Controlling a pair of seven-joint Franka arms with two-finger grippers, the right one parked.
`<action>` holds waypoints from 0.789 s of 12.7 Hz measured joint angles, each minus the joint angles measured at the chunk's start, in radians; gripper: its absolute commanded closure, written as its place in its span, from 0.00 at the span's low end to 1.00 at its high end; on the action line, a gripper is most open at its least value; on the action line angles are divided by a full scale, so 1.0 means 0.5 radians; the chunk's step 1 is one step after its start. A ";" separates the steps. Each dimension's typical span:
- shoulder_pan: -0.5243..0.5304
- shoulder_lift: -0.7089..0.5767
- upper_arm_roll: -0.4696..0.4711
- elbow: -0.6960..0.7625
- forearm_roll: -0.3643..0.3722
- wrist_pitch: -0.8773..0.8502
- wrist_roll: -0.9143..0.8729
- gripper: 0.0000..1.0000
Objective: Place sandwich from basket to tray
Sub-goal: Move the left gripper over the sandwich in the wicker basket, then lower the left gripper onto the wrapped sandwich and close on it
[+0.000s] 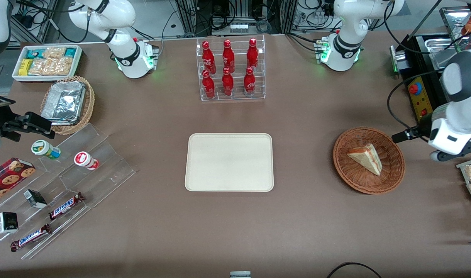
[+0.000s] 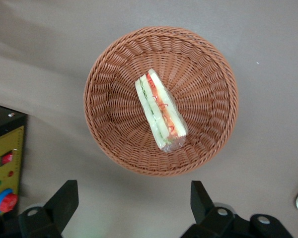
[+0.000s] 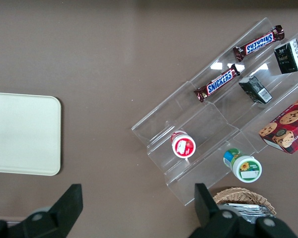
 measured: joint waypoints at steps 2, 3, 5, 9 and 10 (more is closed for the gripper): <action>0.024 0.000 0.006 -0.135 -0.075 0.172 -0.087 0.00; 0.053 0.001 0.009 -0.202 -0.137 0.263 -0.096 0.00; 0.108 0.008 0.013 -0.355 -0.234 0.475 -0.108 0.00; 0.084 0.117 -0.007 -0.488 -0.284 0.753 -0.347 0.00; 0.060 0.148 -0.011 -0.489 -0.298 0.796 -0.433 0.00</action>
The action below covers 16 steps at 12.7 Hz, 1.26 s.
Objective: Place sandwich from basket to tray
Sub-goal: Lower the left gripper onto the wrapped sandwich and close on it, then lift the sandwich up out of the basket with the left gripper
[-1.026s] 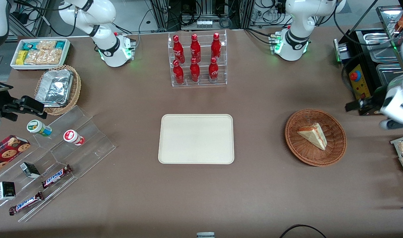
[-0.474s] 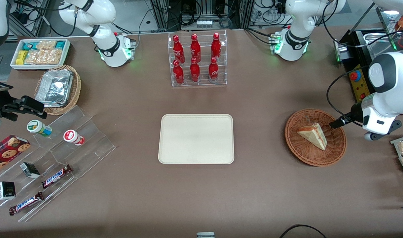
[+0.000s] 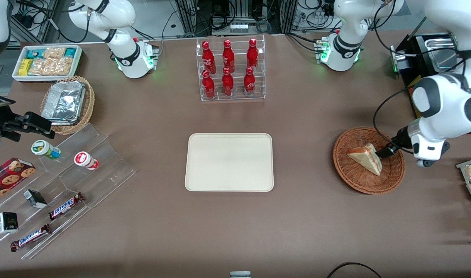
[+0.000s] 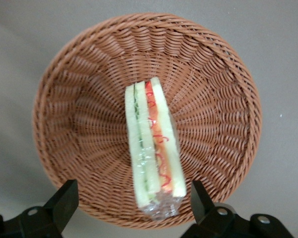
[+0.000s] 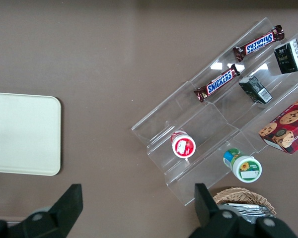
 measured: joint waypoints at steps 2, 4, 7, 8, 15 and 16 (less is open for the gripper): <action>-0.048 0.053 -0.006 -0.005 -0.009 0.086 -0.136 0.00; -0.067 0.101 -0.008 -0.022 -0.010 0.181 -0.222 0.00; -0.067 0.141 -0.008 -0.091 -0.014 0.328 -0.277 0.00; -0.067 0.150 -0.008 -0.102 -0.014 0.356 -0.307 0.00; -0.197 0.193 -0.020 -0.113 -0.014 0.372 -0.494 0.51; -0.199 0.193 -0.018 -0.113 -0.012 0.372 -0.495 0.57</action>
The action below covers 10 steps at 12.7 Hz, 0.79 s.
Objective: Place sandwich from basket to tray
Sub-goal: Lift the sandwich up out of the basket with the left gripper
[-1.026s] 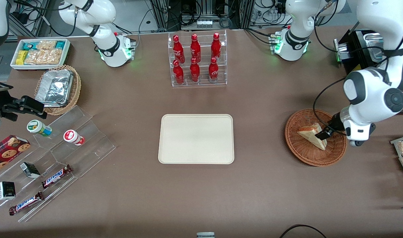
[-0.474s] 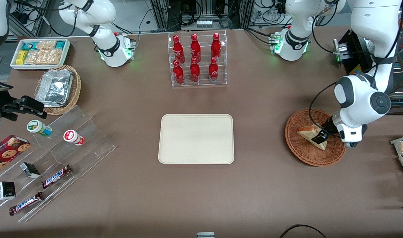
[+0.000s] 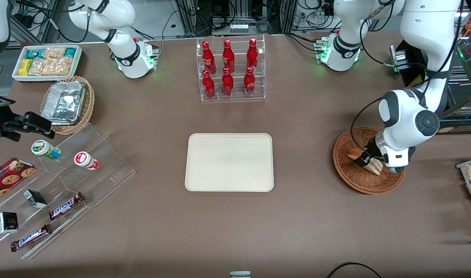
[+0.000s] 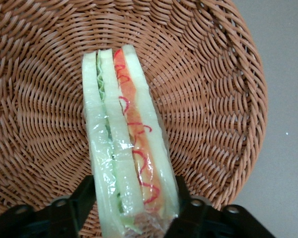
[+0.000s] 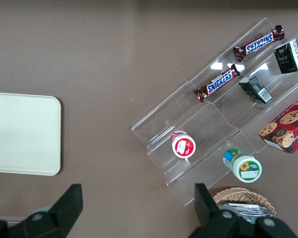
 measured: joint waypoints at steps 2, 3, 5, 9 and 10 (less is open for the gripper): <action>0.008 0.000 0.023 0.000 0.018 0.000 0.023 0.71; 0.019 0.000 0.032 0.000 0.031 0.000 0.040 0.80; 0.038 0.000 0.035 0.001 0.056 -0.004 0.056 0.81; 0.033 -0.080 0.033 0.152 0.144 -0.449 0.056 0.81; 0.031 -0.139 0.029 0.200 0.172 -0.600 0.056 0.81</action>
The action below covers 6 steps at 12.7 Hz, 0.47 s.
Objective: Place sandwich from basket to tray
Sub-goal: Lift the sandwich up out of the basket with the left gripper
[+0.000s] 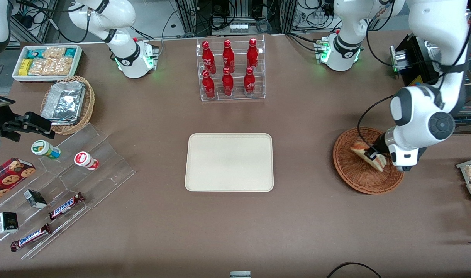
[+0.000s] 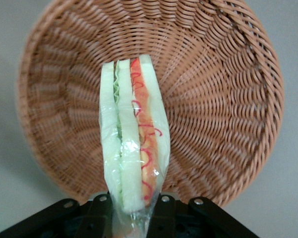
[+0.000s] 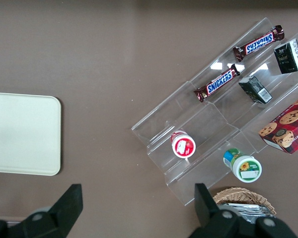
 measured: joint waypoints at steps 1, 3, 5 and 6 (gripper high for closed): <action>-0.004 -0.063 -0.006 0.046 0.009 -0.147 0.000 0.81; -0.072 -0.163 -0.022 0.150 0.013 -0.376 0.009 0.80; -0.242 -0.199 -0.034 0.259 0.018 -0.505 0.009 0.80; -0.339 -0.199 -0.040 0.296 0.023 -0.525 0.009 0.80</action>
